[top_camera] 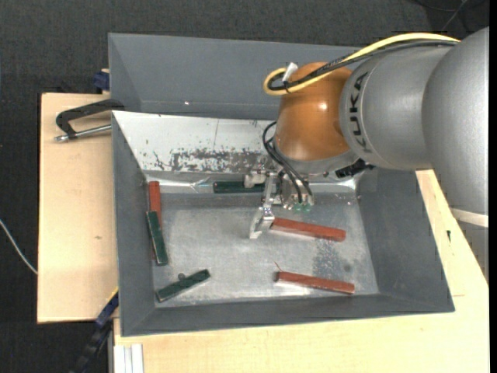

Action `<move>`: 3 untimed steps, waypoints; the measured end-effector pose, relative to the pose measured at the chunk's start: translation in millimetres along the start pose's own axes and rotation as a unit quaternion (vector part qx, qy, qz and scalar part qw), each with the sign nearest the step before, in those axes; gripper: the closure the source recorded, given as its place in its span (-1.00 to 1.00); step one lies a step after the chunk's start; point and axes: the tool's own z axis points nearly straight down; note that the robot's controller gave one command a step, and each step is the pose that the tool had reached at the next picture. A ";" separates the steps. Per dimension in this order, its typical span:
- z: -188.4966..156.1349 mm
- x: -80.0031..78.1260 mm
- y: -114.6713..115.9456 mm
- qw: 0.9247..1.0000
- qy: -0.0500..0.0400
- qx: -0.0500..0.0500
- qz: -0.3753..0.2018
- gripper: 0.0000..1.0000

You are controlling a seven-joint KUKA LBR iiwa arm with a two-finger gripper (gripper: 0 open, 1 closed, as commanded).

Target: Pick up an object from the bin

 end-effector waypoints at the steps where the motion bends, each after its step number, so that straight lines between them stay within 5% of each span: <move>1: -17.7 13.6 -62.3 0.998 0.001 0.002 -0.058 -1.00; 2: 21.6 61.5 -75.2 0.996 0.006 0.003 -0.086 1.00; 3: 21.6 61.4 -75.2 0.996 0.006 0.003 -0.086 1.00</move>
Offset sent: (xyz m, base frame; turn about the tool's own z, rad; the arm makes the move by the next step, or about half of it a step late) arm -0.0637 -0.0727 -0.0286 -0.1726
